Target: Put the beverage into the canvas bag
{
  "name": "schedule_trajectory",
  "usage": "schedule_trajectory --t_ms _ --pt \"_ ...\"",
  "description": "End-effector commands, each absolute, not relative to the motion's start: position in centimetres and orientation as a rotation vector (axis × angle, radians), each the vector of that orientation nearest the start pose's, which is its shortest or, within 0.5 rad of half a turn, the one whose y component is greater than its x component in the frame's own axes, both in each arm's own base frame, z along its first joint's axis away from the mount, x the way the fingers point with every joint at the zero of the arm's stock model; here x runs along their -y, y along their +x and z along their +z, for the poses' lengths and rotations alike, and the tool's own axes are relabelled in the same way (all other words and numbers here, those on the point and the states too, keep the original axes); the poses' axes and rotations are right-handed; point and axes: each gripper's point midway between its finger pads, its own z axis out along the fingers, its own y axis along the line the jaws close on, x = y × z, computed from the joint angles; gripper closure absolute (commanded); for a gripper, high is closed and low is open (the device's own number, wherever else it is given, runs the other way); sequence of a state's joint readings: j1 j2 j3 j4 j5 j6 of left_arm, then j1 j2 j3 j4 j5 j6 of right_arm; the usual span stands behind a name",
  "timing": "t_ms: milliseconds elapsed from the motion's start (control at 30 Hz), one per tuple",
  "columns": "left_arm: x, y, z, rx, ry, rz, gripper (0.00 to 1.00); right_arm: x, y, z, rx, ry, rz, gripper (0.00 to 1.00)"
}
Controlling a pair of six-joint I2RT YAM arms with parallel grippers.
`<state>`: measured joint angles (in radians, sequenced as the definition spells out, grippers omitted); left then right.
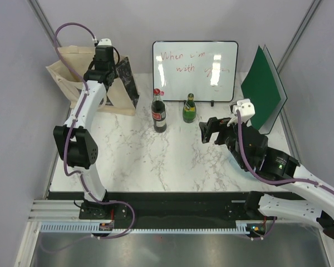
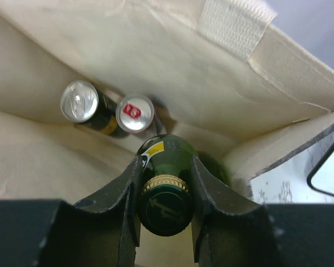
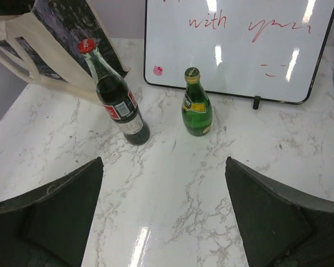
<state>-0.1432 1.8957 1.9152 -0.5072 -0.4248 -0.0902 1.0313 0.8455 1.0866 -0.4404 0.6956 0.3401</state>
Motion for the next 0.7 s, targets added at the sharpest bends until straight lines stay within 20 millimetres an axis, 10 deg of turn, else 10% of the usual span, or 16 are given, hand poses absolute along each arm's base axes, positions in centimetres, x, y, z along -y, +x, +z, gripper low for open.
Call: schedule_trajectory --t_ms 0,667 --pt "2.0 53.5 32.2 -1.876 -0.283 0.146 0.98 -18.4 22.5 34.9 -1.729 -0.087 0.437 0.02" --pt "2.0 56.6 25.8 -1.95 -0.279 0.141 0.98 -17.1 22.9 34.7 -1.716 -0.061 0.372 0.02"
